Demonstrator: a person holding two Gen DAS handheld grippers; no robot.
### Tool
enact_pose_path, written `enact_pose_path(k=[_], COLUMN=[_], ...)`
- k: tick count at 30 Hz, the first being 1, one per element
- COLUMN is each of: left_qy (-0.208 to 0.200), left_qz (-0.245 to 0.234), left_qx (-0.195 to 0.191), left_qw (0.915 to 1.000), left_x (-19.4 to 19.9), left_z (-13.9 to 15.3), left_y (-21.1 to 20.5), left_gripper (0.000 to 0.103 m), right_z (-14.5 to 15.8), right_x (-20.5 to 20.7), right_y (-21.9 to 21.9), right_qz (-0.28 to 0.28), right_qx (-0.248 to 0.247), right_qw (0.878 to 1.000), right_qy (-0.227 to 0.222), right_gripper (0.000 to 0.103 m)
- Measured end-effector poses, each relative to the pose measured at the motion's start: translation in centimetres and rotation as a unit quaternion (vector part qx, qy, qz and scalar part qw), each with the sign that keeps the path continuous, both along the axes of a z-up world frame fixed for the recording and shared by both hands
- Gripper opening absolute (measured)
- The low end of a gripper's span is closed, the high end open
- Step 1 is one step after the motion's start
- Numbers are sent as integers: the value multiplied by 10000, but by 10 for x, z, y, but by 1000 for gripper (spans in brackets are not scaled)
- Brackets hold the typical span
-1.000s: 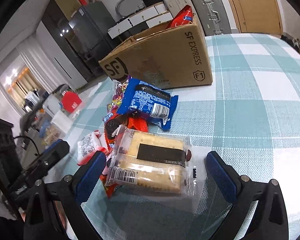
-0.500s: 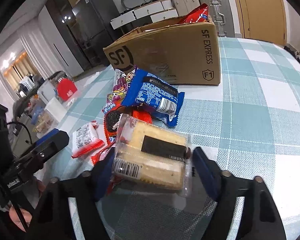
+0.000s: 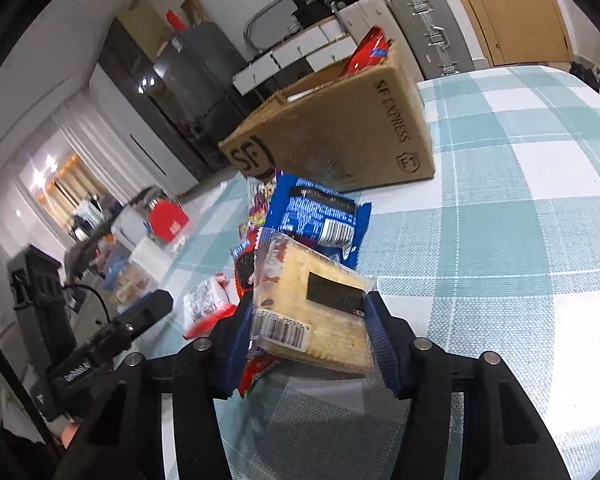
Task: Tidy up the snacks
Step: 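Grasp the clear cracker pack with the right gripper and lift it, then grasp the white red-edged bag with the left gripper while the right gripper holds the cracker pack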
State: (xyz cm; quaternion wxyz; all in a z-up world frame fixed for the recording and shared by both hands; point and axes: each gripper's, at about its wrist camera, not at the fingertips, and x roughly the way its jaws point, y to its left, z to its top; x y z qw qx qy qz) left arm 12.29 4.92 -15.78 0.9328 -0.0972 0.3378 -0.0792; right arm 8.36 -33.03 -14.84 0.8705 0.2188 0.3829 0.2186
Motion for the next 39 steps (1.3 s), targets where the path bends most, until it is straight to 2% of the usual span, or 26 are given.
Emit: enact_pose_path(k=[3, 7, 14, 26, 31, 36, 39], left_qy=[0, -7, -8, 125, 258, 602, 651], left_qz=[0, -1, 38, 144, 278, 198, 176], left_qx=[3, 8, 63, 97, -60, 289, 350], left_qw=[10000, 10000, 10000, 9998, 9993, 9976, 9971], left_x=[0, 0, 0, 5, 8, 17, 22], left_z=[0, 0, 0, -4, -8, -17, -17], left_y=[1, 1, 3, 7, 15, 8, 7], left_gripper=[103, 103, 103, 103, 103, 103, 103], right_z=[0, -1, -3, 1, 9, 8, 9], right_x=[-2, -5, -7, -14, -18, -18, -19], right_y=[-7, -22, -43, -50, -46, -46, -46], right_qz=[13, -62, -327, -329, -245, -287, -266], right_qx=[226, 516, 808, 942, 764, 737, 751], right_qw=[9997, 9986, 9962, 9949, 9959, 9960, 9958], right_qy=[-14, 7, 78, -140, -423, -418, -457], right_gripper=[42, 38, 15, 15, 15, 15, 15])
